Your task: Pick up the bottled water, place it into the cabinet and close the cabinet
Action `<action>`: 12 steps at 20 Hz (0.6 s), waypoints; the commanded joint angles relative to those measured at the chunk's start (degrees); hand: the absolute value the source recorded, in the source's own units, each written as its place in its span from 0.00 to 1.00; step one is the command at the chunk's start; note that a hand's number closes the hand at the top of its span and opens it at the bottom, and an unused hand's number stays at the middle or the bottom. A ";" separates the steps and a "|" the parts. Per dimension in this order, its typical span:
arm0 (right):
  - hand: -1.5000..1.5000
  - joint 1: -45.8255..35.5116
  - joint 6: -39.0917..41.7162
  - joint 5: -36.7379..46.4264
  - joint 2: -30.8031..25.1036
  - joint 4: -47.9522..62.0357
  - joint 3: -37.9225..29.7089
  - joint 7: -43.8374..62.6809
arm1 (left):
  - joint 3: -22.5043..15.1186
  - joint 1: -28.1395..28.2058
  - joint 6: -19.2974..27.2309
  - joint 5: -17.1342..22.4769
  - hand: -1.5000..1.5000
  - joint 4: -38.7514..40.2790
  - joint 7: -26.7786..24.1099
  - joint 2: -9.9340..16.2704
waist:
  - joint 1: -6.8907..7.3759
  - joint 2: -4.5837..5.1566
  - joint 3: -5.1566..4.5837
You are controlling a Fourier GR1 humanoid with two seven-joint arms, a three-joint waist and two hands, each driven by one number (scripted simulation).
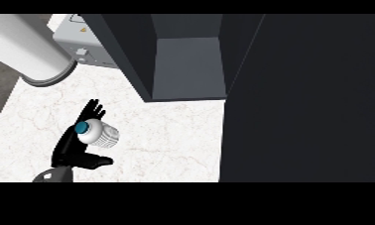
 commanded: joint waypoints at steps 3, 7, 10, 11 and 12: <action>0.00 4.18 -0.25 1.52 -4.32 -10.50 -1.17 2.59 | 0.52 -4.41 -1.24 -1.85 1.00 11.94 -9.99 -0.86 | -0.24 0.12 -0.05; 0.00 4.11 -1.25 3.22 -4.22 -7.95 0.70 -0.57 | -2.49 -4.68 5.94 -7.58 1.00 14.97 -17.05 -2.43 | -0.32 0.05 -0.04; 0.00 4.55 -1.99 4.50 -5.12 -8.85 1.98 -0.58 | -2.19 -6.11 7.18 -8.94 1.00 17.36 -20.83 1.01 | -0.59 0.18 -0.13; 0.00 4.80 -2.02 3.71 -5.40 -8.59 2.10 -1.04 | -2.34 -8.18 11.88 -9.80 1.00 17.84 -20.31 -0.63 | -0.68 0.17 -0.09; 0.00 5.74 -1.38 2.09 -6.54 -6.98 0.51 -2.66 | -4.14 -4.87 10.79 -11.54 1.00 16.50 -25.95 -0.18 | -0.23 -0.01 -0.02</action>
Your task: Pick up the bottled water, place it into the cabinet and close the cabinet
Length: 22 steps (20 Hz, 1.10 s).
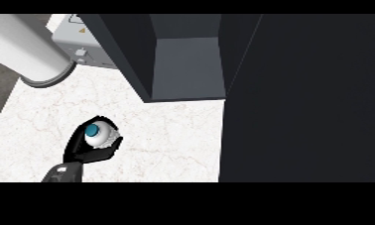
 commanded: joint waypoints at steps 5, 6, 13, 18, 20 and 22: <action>0.00 1.97 -1.88 2.14 -3.15 -8.39 -1.12 3.16 | -1.64 -1.10 10.35 -4.51 1.00 4.38 -12.67 -3.98 | 0.92 0.11 -0.08; 0.00 4.30 -2.28 3.48 -3.68 -10.44 0.96 2.68 | -2.28 0.26 11.91 -4.50 1.00 2.45 -11.51 -6.14 | 1.07 -0.17 -0.03; 0.00 2.06 -4.03 2.17 -5.10 -9.22 0.23 2.27 | -2.30 -2.33 11.60 -3.41 1.00 0.48 -9.05 -9.24 | 1.47 -0.21 0.04; 0.00 3.17 -5.54 3.85 -4.90 -5.39 2.81 -1.30 | -4.06 -3.10 9.93 -1.81 1.00 -4.18 -3.75 -10.96 | 1.60 -0.36 0.08; 0.00 -0.54 -6.60 1.68 -4.18 -7.22 1.56 3.42 | -10.28 -1.92 10.74 2.97 1.00 -8.15 -2.59 -11.45 | 2.19 -0.34 0.08; 0.00 2.94 -5.44 0.67 -6.71 -8.04 0.33 0.61 | -13.12 -2.66 13.75 6.86 1.00 -10.62 0.68 -11.48 | 1.55 -0.50 0.09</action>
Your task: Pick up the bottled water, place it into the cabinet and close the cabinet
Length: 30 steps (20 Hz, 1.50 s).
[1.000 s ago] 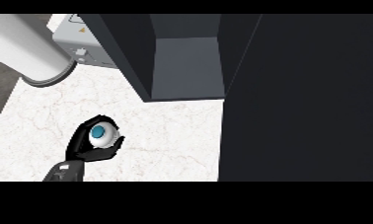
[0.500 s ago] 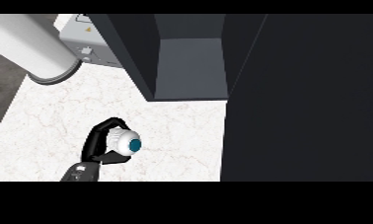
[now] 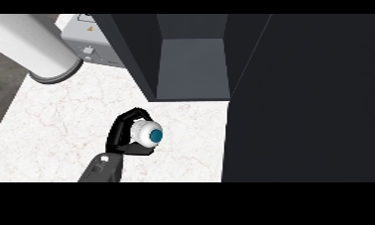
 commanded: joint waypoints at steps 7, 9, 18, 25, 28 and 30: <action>0.00 4.89 -0.69 1.44 -3.19 -8.90 2.21 -0.15 | -16.49 -4.40 12.99 15.66 1.00 -10.83 14.25 -0.79 | -1.10 0.02 -0.11; 0.00 3.17 0.10 -2.52 -3.84 -4.51 -2.92 -2.50 | -20.80 -7.08 17.42 17.86 1.00 -13.39 18.76 -0.80 | -1.05 0.11 -0.05; 0.00 4.63 -0.29 -2.74 -4.18 -5.27 -3.41 -4.57 | -24.55 -21.57 29.89 25.02 1.00 -9.63 28.27 -0.80 | -2.23 0.55 -0.08; 0.00 6.29 2.37 -7.97 -5.72 -5.35 -8.17 -6.34 | -22.34 -29.82 29.51 29.73 1.00 -1.73 30.76 -0.80 | -2.34 0.83 -0.07; 0.00 7.78 3.13 -5.74 -5.66 -5.17 -7.63 -8.60 | -21.36 -34.47 32.48 32.31 1.00 0.09 33.51 -0.80 | -2.77 0.67 -0.07; 0.00 7.21 4.01 -7.78 -6.40 -4.78 -9.14 -8.04 | -21.42 -36.81 36.16 30.77 1.00 5.84 31.36 -0.80 | -3.78 1.27 -0.05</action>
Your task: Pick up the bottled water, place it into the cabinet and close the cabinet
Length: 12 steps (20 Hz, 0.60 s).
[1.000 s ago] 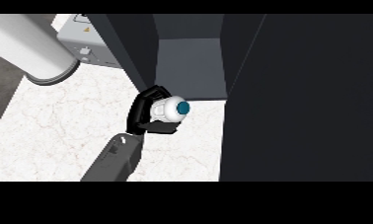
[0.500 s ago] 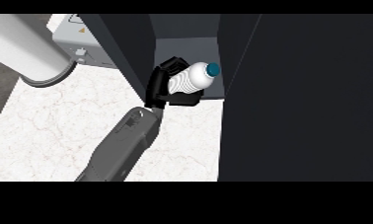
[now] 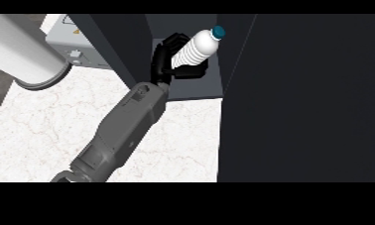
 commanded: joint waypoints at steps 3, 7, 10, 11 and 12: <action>0.00 0.80 0.42 -2.08 -0.25 -5.90 1.39 3.06 | 0.34 -5.54 8.01 0.17 1.00 9.15 -1.54 -0.01 | -0.74 0.52 -0.05; 0.00 1.67 1.65 -4.28 -0.87 -6.68 -0.73 1.40 | -1.17 -9.62 13.50 -6.01 1.00 16.65 -0.59 2.37 | -0.81 0.57 0.03; 0.00 -0.58 2.47 -5.77 -0.58 -1.97 -3.16 -0.32 | -0.93 -12.01 18.87 -7.21 0.00 20.74 -1.60 0.21 | -1.29 1.04 0.09; 0.00 1.76 3.09 -6.37 -1.48 -3.60 -4.10 -0.53 | -1.07 -11.31 18.06 -7.42 0.00 21.58 -1.71 0.03 | -0.95 0.59 0.05; 0.00 0.20 2.60 -5.11 -0.52 -4.23 -2.39 0.44 | -1.32 -13.71 19.33 -7.50 0.00 22.85 0.42 0.02 | -1.56 1.05 0.02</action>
